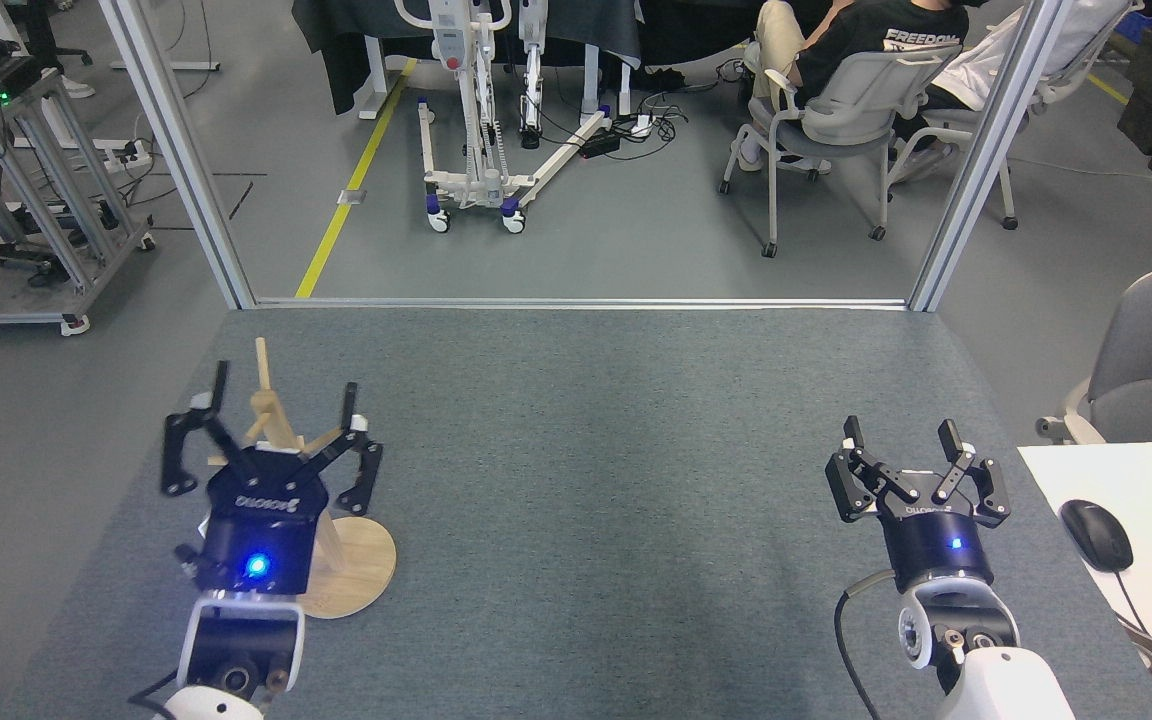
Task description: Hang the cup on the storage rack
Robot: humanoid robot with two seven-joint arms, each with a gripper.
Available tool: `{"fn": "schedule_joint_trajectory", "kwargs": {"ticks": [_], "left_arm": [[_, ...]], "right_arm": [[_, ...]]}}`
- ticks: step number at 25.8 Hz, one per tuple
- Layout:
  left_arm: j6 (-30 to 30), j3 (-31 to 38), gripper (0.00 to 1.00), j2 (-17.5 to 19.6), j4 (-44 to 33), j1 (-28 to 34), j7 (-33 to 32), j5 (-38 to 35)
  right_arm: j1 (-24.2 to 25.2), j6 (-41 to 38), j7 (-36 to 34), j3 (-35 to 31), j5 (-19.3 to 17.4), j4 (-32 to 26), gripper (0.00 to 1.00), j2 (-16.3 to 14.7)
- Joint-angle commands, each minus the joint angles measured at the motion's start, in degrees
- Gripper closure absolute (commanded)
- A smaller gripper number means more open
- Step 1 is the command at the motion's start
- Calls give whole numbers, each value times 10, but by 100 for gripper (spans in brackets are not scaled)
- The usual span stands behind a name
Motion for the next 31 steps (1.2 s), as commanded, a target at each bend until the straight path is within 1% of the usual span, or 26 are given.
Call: {"fn": "schedule_joint_trajectory", "kwargs": {"ticks": [1,2,4,6,8,10,13,15,18,20,22,23,26,31], "left_arm": [[-152,-4,0,-46,32,-43,-23,40],[-163,-16,0,-56,32,-42,-32,59],[-166,-50,0,-61,36,-43,-41,69],[-168,-74,0,-64,39,-39,-46,70],[-168,-99,0,-72,41,-33,-50,93],[-168,-105,0,-97,61,-15,-71,139],[-156,-104,0,-129,104,-15,-109,189],[-130,-103,0,-149,132,-27,-130,192],[-79,-109,0,-176,163,-62,-152,183],[-56,-111,0,-204,187,-74,-152,183],[-36,-117,0,-224,203,-85,-152,183],[-23,-121,0,-230,214,-86,-151,182],[14,-128,0,-230,232,-87,-147,181],[21,-127,0,-230,234,-87,-142,179]], "right_arm": [[0,-1,1,-2,-18,1,1,-1],[0,-1,1,-2,-30,1,1,-1],[1,-2,0,-2,-41,1,1,-2],[2,-2,0,-3,-42,1,1,-6],[4,-2,0,-5,-43,1,1,-7],[6,-3,0,-6,-44,1,1,-7],[6,-4,0,-7,-45,7,1,-14],[6,-4,0,-6,-45,8,1,-13],[10,-3,0,-3,-45,8,1,-12],[22,-5,0,-4,-45,6,1,-12],[40,-3,0,-7,-45,1,1,-9],[47,-3,0,-7,-45,0,1,-8],[61,-2,0,-7,-45,1,1,-8],[68,0,1,-10,-45,1,1,-10]]}}
